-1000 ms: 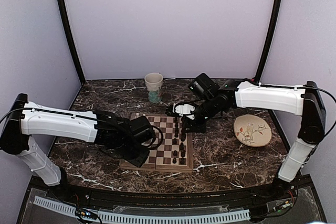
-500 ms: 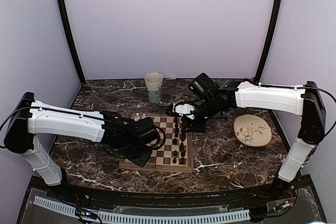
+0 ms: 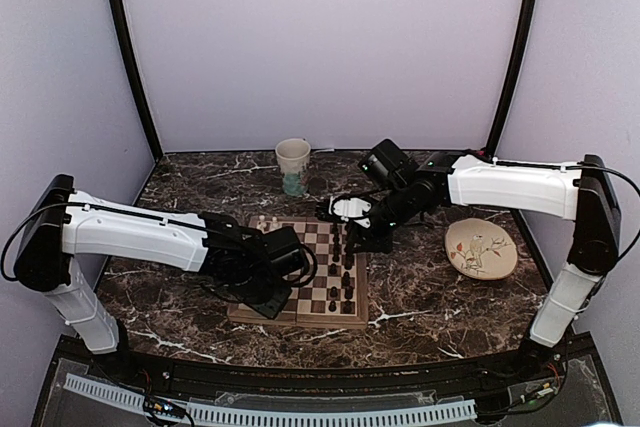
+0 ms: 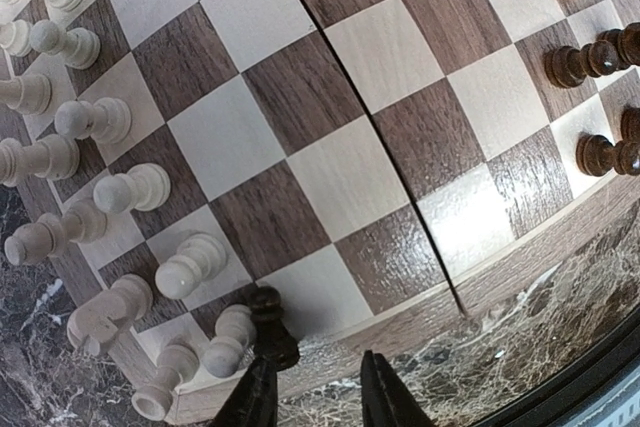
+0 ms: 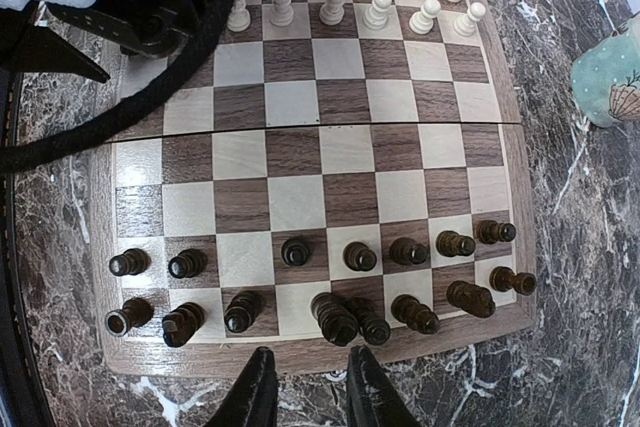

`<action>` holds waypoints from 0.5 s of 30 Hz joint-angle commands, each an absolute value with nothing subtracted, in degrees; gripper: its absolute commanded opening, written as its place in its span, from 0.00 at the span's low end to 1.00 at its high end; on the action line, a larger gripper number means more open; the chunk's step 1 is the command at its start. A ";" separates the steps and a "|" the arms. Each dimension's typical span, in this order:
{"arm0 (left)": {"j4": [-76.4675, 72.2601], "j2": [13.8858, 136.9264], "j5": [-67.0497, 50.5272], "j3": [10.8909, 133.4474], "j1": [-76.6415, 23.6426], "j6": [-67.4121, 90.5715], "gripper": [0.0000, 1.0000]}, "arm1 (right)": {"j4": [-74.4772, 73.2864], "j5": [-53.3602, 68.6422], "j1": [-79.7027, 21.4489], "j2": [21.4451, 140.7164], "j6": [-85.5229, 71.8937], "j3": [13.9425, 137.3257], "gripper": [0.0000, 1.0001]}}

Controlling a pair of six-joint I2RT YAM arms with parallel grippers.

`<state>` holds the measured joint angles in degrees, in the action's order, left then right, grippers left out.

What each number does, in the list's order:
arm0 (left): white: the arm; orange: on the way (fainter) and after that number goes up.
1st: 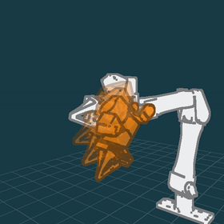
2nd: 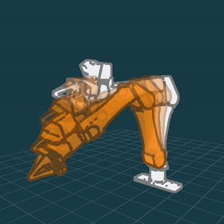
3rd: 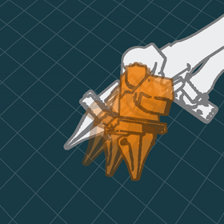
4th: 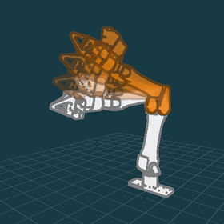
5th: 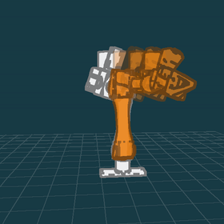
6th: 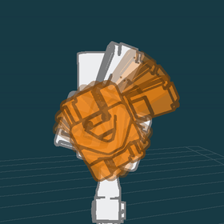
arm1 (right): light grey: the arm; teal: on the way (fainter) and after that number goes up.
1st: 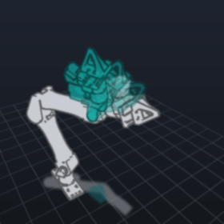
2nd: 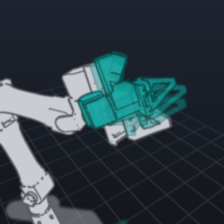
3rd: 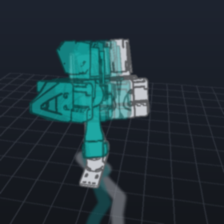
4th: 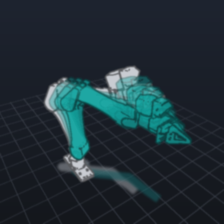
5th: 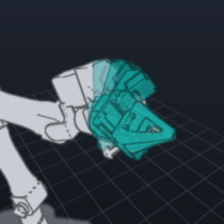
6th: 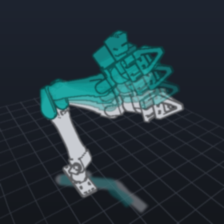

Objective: Set up the chess pieces on the board
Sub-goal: Adjust the pawn on the chessboard.

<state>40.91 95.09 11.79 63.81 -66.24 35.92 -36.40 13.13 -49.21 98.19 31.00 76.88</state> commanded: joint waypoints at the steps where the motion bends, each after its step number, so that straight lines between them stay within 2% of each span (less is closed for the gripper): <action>1: 43.39 95.44 13.26 65.28 -66.53 35.32 0.31 | -35.77 13.97 -48.78 97.96 30.76 76.89 0.25; 15: 42.61 98.11 12.05 65.26 -66.53 34.55 0.32 | -36.00 14.50 -48.78 98.21 30.85 76.81 0.25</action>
<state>41.47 98.04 12.25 63.83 -66.24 35.20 -36.42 13.54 -49.21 98.19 31.00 76.88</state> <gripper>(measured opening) 0.324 0.249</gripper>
